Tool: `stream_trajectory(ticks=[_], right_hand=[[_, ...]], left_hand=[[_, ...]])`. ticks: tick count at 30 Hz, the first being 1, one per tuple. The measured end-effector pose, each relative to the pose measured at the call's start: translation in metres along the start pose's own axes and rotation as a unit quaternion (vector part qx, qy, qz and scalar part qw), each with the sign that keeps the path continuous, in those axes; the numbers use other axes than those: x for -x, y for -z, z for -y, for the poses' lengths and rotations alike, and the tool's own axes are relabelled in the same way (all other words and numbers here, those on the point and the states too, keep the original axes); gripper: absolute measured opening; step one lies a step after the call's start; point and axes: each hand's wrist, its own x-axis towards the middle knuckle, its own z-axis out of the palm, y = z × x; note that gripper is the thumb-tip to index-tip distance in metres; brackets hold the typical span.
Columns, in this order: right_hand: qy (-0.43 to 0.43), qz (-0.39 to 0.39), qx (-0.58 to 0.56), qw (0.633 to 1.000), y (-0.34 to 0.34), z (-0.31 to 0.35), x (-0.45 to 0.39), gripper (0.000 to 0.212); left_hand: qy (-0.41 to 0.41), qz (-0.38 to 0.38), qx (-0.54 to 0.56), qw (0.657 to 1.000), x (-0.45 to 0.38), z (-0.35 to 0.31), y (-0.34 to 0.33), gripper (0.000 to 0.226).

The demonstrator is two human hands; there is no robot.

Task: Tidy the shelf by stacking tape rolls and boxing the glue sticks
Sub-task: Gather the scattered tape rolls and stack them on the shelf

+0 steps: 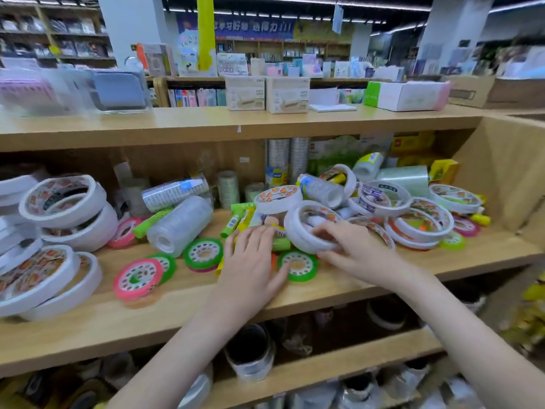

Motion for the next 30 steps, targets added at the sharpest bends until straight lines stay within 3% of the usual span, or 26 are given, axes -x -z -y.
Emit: stream_trajectory(ticks=[2, 5, 10, 15, 20, 23, 26, 30], right_hand=[[-0.022, 0.014, 0.049, 0.998, -0.008, 0.0, -0.003, 0.036], [-0.006, -0.022, 0.033, 0.999, -0.006, 0.001, -0.007, 0.024], [-0.061, -0.079, -0.117, 0.988, 0.016, 0.0, -0.008, 0.012], [-0.107, -0.108, -0.331, 0.931, 0.031, 0.005, -0.001, 0.013], [-0.137, -0.117, -0.407, 0.895, 0.046, 0.008, 0.017, 0.025], [-0.128, -0.136, -0.33, 0.925, 0.056, 0.006, 0.03, 0.017], [-0.13, -0.129, -0.051, 0.982, 0.055, -0.003, 0.041, 0.012], [-0.135, -0.046, 0.089, 0.986, 0.027, -0.017, 0.05, 0.012]], left_hand=[[-0.008, 0.007, -0.008, 1.0, 0.002, 0.005, 0.0, 0.053], [-0.017, 0.009, -0.022, 1.0, 0.003, 0.009, 0.002, 0.05], [0.004, 0.018, -0.041, 0.999, 0.0, 0.01, 0.006, 0.048], [0.01, 0.026, -0.018, 0.999, -0.005, 0.01, 0.006, 0.044], [-0.062, -0.012, 0.067, 0.996, -0.002, -0.002, 0.013, 0.039], [-0.03, -0.012, 0.074, 0.997, -0.012, 0.002, 0.012, 0.044], [0.019, 0.004, 0.077, 0.997, -0.035, 0.011, 0.009, 0.048], [0.041, 0.047, 0.121, 0.991, -0.064, 0.02, 0.004, 0.042]])
